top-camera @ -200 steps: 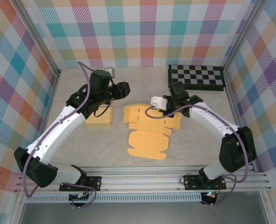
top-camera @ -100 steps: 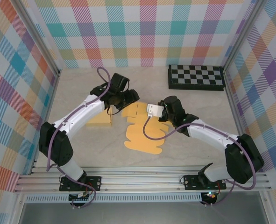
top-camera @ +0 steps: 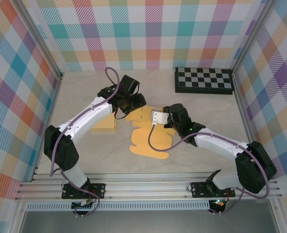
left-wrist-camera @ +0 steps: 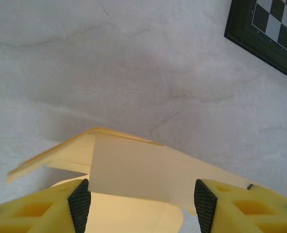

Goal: Fold the paper box

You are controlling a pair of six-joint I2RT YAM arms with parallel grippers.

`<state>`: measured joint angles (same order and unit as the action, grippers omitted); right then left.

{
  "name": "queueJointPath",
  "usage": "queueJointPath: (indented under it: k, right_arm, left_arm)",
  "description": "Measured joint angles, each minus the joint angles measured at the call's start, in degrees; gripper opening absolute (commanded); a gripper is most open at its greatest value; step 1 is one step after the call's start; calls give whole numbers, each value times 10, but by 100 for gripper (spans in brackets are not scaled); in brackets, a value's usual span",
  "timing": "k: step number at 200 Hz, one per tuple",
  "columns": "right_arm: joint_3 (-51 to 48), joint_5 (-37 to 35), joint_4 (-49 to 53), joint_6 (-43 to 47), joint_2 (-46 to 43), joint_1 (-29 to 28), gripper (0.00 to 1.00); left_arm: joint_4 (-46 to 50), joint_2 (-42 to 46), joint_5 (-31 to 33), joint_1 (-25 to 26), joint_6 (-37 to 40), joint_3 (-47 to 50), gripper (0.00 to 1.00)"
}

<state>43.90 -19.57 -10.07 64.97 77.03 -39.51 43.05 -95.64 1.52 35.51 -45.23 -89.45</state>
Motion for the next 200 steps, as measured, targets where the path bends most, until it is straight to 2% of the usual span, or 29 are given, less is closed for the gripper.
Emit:
queueJointPath:
  k: [38, 90, 115, 176, 200]
  right_arm:
    - [0, 0, -3, 3, 0, 0, 0]
    - [0, -7, 0, 2, -3, -3, 0]
    - [-3, -10, 5, 0, -5, -4, 0]
    - [-11, -10, 7, -11, -14, -8, 0]
    - [-20, -16, 12, -12, -14, -14, 0]
  left_arm:
    - [0, 38, 12, 4, 12, 3, 62]
    - [-13, -25, 2, 16, 13, -8, 62]
    - [-18, -41, -6, 20, 11, -8, 58]
    - [-80, -42, -30, 24, -32, 30, 34]
    - [-102, -42, -38, 26, -54, 49, 15]
